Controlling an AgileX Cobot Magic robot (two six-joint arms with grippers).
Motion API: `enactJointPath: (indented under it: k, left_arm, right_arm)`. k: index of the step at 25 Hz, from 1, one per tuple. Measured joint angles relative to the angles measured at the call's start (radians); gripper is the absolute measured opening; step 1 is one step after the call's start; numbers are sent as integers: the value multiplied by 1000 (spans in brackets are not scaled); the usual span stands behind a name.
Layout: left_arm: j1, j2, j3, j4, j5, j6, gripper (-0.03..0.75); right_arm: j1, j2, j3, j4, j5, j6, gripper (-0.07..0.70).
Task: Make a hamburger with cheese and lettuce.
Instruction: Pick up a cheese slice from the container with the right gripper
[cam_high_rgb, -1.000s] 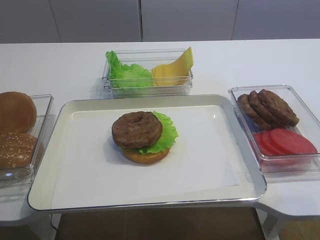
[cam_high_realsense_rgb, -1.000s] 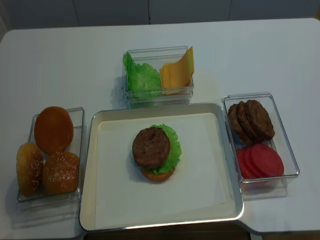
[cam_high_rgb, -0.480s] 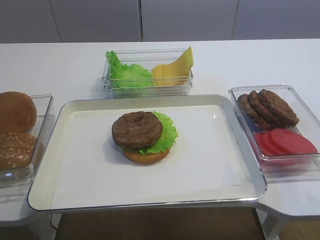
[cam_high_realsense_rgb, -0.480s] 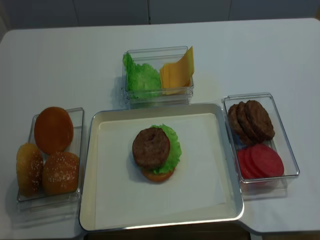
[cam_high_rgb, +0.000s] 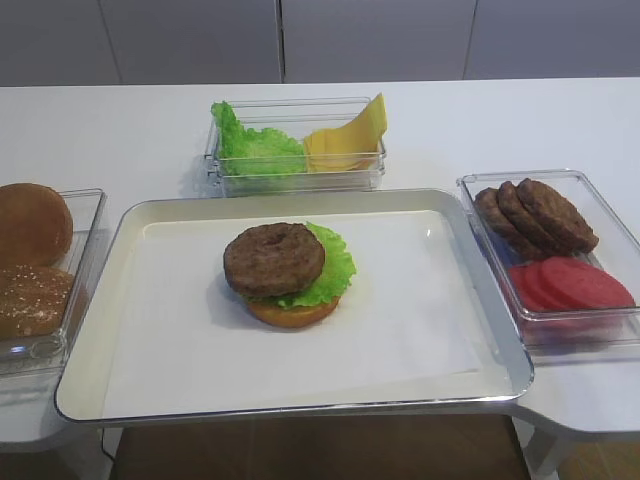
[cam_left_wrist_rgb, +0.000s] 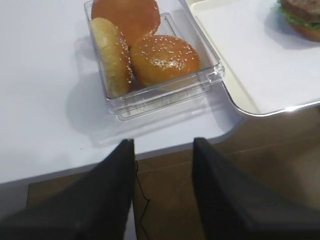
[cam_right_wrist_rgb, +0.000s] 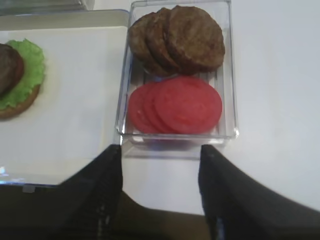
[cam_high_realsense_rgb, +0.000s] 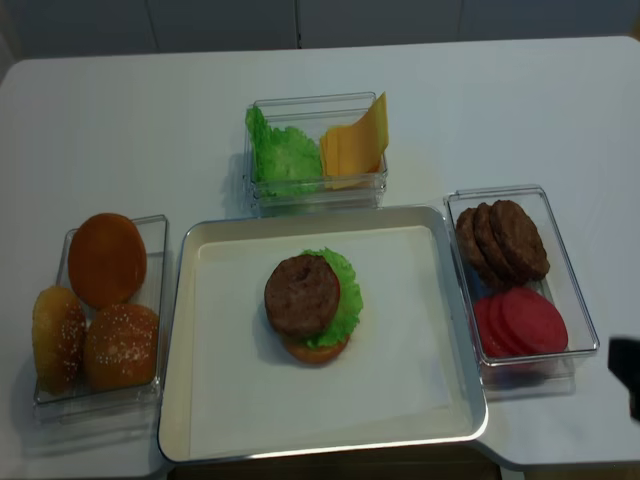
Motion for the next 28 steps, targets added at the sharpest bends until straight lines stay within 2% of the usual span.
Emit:
enactJointPath:
  k: [3,7,10,16,23,28]
  left_arm:
    - [0,0,0,0,0,0,288]
    - [0,0,0,0,0,0,288]
    - [0,0,0,0,0,0,288]
    - [0,0,0,0,0,0,288]
    - [0,0,0,0,0,0,288]
    - [0,0,0,0,0,0,288]
  right_arm:
    - [0,123,-66,49,-51,-40,389]
    - [0,264,-153,173,-135,-158,389]
    - [0,371,-223,238,-154,-209,389]
    - [0,598,-367,327,-146,-223,389]
    - [0,847,-588,339,-31,-172,389]
    - [42,996,-768,299,-1,-115,389]
